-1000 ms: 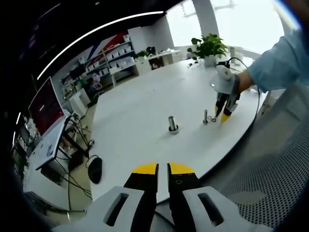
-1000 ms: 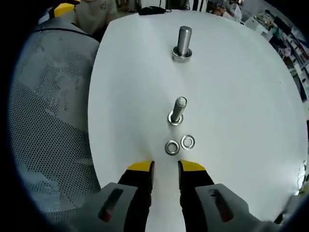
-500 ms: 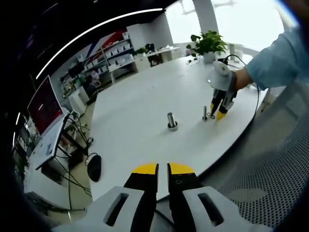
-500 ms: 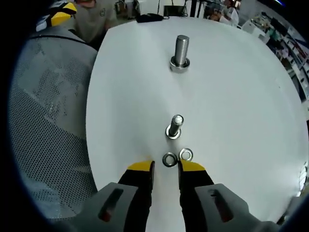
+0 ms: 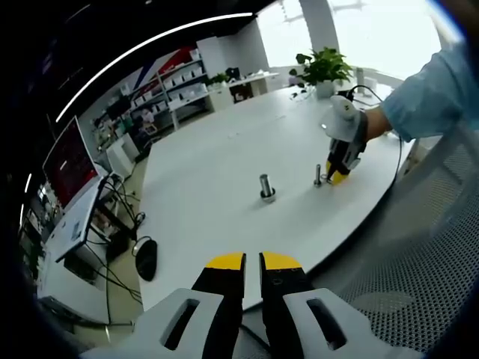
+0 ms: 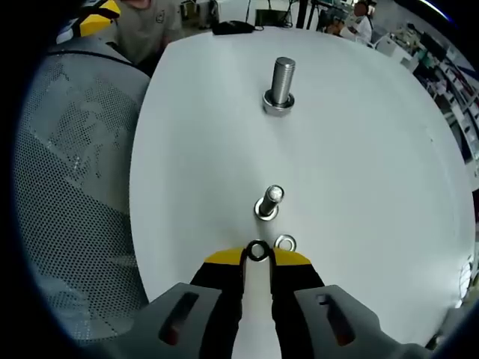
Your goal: Place the washer onto the threaded stud by aligning its center hole with the stud, sliding it down to the base, and recovering from edge contact or off-axis alignment until the washer reaches the visible bottom stop.
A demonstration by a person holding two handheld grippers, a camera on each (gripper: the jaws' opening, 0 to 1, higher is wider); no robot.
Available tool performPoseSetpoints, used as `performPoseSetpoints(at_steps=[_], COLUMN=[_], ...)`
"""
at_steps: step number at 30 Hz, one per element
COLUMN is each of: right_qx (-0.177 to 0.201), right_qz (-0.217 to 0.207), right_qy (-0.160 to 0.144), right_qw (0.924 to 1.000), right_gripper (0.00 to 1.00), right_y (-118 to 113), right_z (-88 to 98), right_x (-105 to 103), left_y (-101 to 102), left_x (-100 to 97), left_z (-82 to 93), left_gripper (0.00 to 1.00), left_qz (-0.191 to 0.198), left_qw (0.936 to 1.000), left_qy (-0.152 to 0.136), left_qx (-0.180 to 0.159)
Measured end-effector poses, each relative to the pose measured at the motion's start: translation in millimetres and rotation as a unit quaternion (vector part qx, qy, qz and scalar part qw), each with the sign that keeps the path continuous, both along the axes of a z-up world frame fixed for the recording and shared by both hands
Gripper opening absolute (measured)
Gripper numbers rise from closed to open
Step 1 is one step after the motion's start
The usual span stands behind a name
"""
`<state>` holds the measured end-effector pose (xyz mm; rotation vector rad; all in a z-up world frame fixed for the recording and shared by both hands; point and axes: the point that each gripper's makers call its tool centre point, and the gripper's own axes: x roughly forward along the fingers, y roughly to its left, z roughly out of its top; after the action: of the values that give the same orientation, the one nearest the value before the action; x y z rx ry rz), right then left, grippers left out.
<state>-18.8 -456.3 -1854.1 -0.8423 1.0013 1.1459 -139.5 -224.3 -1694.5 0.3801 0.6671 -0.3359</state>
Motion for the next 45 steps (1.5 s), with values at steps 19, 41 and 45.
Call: performPoseSetpoints(at_steps=[19, 41, 45], right_qx=[0.003, 0.005, 0.011], right_qz=[-0.002, 0.001, -0.006], right_qy=[-0.006, -0.012, -0.014], right_qw=[1.0, 0.9999, 0.9998], right_gripper=[0.14, 0.13, 0.13], right_y=[0, -1, -5], right_z=[0.4, 12.1, 20.6], right_x=[-1, -5, -4], left_y=[0, 0, 0], left_x=[1.3, 0.2, 0.5], left_z=[1.9, 0.5, 0.8], left_gripper=[0.05, 0.05, 0.05], left_qz=[0.0, -0.001, -0.002], left_qw=[1.0, 1.0, 1.0], left_qy=[-0.007, -0.003, -0.004], left_qx=[-0.002, -0.001, -0.001])
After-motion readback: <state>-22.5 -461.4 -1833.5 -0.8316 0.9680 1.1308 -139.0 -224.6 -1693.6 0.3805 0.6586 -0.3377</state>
